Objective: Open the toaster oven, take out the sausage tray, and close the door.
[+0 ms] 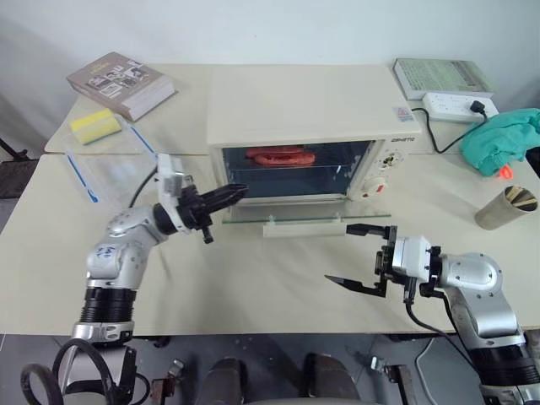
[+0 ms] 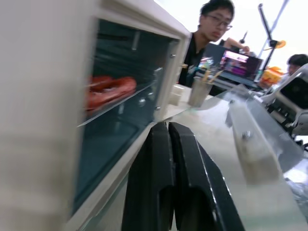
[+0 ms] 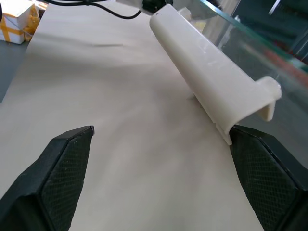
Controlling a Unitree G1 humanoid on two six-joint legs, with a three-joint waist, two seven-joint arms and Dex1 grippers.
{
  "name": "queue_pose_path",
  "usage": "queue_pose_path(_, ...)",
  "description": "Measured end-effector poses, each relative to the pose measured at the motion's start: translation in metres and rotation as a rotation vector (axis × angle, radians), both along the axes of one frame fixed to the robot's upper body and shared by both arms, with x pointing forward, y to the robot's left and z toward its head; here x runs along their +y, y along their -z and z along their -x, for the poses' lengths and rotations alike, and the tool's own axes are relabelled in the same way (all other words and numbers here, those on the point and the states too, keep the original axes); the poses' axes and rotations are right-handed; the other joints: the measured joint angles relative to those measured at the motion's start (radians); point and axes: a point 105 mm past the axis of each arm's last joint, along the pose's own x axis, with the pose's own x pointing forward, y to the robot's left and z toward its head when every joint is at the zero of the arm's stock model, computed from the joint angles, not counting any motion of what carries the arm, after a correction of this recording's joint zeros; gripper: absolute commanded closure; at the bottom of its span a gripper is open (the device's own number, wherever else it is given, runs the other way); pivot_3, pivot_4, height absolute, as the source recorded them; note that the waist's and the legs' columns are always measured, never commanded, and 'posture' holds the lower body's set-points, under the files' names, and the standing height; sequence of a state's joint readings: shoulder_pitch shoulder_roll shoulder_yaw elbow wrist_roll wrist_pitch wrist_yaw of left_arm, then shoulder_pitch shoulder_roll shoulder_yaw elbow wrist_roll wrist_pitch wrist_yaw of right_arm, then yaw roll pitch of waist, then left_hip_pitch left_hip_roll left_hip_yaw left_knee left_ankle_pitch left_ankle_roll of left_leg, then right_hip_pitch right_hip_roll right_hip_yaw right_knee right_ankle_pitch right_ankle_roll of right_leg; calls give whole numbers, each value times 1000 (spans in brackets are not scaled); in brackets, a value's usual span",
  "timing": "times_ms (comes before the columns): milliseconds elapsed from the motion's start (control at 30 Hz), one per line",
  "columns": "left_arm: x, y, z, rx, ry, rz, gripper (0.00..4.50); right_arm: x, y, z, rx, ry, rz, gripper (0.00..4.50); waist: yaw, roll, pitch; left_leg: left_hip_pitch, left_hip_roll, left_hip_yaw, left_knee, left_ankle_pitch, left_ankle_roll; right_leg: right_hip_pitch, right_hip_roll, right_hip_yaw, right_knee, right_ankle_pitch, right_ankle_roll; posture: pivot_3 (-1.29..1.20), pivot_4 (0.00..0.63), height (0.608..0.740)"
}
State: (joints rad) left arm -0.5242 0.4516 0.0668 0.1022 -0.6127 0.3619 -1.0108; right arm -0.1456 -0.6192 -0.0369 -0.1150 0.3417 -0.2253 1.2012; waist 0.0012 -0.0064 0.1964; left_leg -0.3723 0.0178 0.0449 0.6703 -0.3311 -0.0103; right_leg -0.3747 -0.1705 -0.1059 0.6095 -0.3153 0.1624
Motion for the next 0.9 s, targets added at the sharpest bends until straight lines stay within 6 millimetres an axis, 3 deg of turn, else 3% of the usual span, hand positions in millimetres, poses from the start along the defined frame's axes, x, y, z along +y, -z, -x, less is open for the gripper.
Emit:
queue_pose_path(167,-9,23,7,47,50,-93,4478,-14,19,10,47,97,11,0,2,0,0,0,0,0,1,0,0,0,0,0,0,0,0,0,150,740)
queue_pose_path(267,-12,33,4,45,29,-130,4478,-44,28,16,72,263,-3,0,21,0,0,-1,0,0,4,0,0,1,0,0,0,0,0,0,150,740)
queue_pose_path(433,-10,53,-6,54,-56,-153,4478,-82,26,20,38,462,42,0,25,0,0,-1,0,1,9,0,1,2,0,1,0,0,-1,0,150,740)
queue_pose_path(533,-7,62,-7,19,-87,-168,4478,-94,14,9,-50,564,76,0,17,0,0,0,1,3,10,0,1,2,0,2,1,1,-2,0,150,740)
queue_pose_path(633,-4,63,-5,-24,-89,-183,4478,-83,-20,-17,-226,587,76,0,6,1,0,1,1,4,10,1,1,2,0,3,2,2,-3,0,150,740)
queue_pose_path(700,-1,63,-3,-37,-89,-179,4478,-63,-41,-32,-323,568,58,0,0,1,0,1,3,4,10,1,1,1,1,3,3,2,-4,0,150,740)
queue_pose_path(800,6,62,2,-41,-86,-144,3925,-34,-50,-55,-385,629,77,0,-1,1,0,-1,3,3,10,1,0,-1,2,2,5,2,-4,0,150,740)
queue_pose_path(900,21,45,9,-50,-113,-29,2989,-6,-44,-70,-401,608,162,0,-2,1,0,-4,3,3,10,0,0,-3,2,2,3,2,-3,0,150,740)
